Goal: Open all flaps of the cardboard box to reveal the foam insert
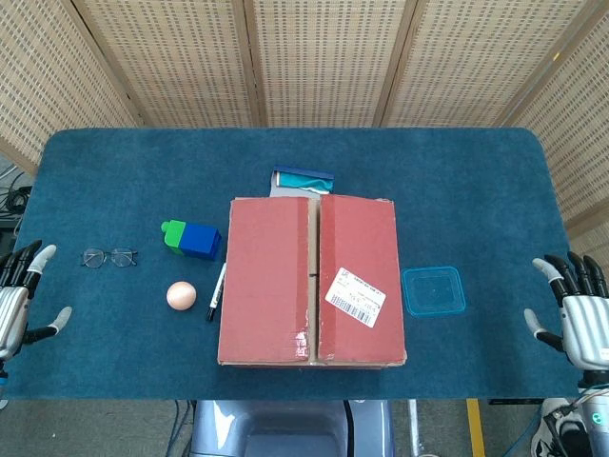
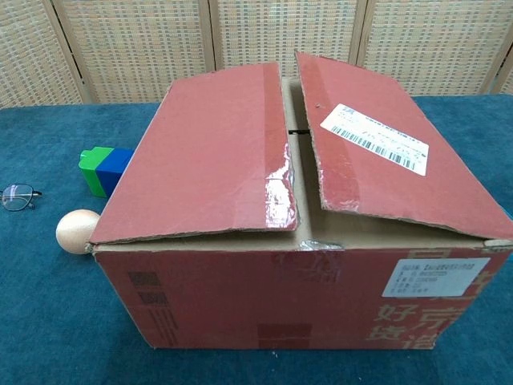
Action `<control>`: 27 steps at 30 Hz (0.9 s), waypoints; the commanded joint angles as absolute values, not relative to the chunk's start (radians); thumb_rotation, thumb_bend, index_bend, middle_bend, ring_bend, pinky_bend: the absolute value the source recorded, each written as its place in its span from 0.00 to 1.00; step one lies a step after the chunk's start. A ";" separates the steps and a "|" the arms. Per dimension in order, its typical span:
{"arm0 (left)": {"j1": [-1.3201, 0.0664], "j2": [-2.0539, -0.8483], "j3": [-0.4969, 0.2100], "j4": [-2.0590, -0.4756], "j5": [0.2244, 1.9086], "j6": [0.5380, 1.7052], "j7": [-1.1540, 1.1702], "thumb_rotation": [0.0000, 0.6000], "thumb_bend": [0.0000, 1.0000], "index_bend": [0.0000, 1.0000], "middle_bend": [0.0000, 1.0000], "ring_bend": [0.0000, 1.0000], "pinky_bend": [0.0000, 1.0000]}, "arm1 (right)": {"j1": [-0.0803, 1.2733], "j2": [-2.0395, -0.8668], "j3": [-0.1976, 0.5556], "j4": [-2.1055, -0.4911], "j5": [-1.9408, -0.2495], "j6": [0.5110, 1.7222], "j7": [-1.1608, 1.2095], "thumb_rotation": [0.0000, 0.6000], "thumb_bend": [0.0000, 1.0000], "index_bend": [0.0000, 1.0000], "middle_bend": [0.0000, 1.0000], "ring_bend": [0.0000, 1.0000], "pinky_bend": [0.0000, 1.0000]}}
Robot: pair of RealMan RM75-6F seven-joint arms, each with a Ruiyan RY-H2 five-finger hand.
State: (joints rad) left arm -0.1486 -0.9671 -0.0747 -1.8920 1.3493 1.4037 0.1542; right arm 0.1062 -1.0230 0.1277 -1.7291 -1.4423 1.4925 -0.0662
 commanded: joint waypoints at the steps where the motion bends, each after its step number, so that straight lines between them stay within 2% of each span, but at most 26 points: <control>1: -0.150 -0.968 -0.076 -1.891 1.348 1.402 0.155 0.93 0.32 0.06 0.00 0.00 0.00 | 0.106 -1.023 0.128 -1.730 -1.441 1.491 -0.067 1.00 0.36 0.18 0.17 0.00 0.00; 27: -0.151 -0.962 -0.073 -1.905 1.365 1.405 0.158 0.93 0.32 0.06 0.00 0.00 0.00 | 0.112 -1.026 0.122 -1.723 -1.457 1.484 -0.052 1.00 0.37 0.18 0.18 0.00 0.00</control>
